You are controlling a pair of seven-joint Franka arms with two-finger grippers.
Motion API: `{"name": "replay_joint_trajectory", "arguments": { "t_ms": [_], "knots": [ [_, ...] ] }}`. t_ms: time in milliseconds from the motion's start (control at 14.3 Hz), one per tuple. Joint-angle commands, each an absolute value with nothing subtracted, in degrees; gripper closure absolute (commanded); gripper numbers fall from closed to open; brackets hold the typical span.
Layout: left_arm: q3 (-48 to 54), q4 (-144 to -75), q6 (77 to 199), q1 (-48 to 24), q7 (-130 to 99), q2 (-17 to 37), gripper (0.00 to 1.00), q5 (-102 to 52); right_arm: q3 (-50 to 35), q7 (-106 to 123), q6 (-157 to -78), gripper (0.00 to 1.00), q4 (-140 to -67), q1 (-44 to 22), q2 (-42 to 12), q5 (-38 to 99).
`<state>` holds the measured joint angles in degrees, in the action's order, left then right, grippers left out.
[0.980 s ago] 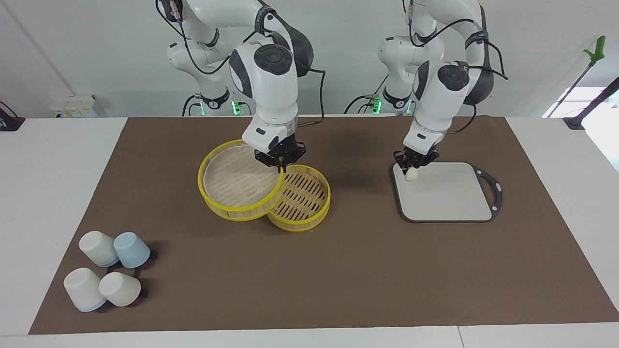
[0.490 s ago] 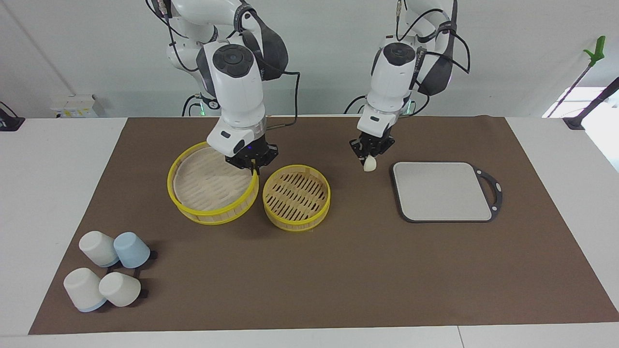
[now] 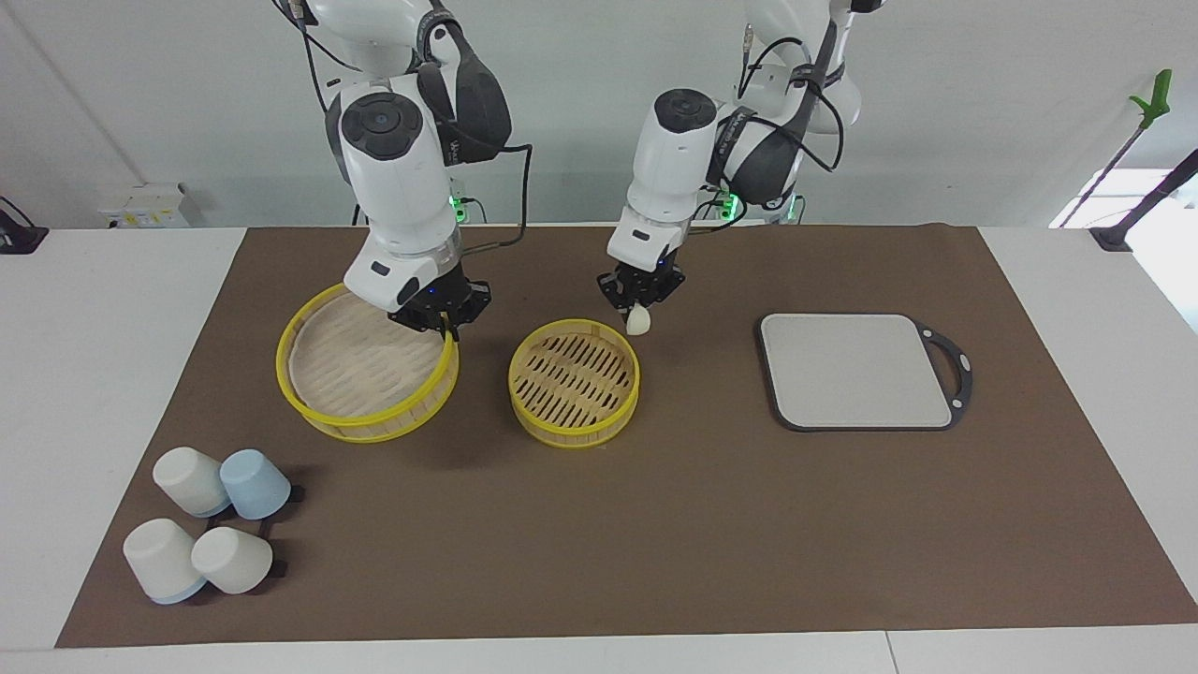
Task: Place bun in steamer
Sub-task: 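Lift the lid off with the right gripper while the left gripper carries the bun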
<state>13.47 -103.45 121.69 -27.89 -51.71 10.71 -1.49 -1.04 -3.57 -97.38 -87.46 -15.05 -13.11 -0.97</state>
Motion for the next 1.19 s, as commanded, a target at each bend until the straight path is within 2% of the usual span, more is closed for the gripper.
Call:
{"name": "replay_joint_trajectory", "arguments": {
  "t_ms": [0, 140, 210, 1120],
  "knots": [
    [12.3, -97.0, 119.9, -31.7, -53.3, 16.6, 0.83, -1.2, -1.8, 0.3, -97.9, 1.00, -89.4, -12.4, -11.2, 0.1],
    [12.4, -92.0, 119.3, -34.1, -56.7, 22.6, 0.83, 4.4, -1.8, 0.4, -98.0, 1.00, -89.5, -11.6, -11.3, 0.3],
    [12.5, -91.4, 120.1, -34.4, -56.8, 23.5, 0.83, 5.9, -1.8, 0.4, -98.0, 1.00, -89.5, -11.7, -11.3, 0.4],
    [12.6, -94.2, 126.6, -34.6, -56.1, 27.9, 0.82, 13.1, -1.8, 0.4, -98.2, 1.00, -89.5, -10.7, -11.3, 1.9]
  ]
}}
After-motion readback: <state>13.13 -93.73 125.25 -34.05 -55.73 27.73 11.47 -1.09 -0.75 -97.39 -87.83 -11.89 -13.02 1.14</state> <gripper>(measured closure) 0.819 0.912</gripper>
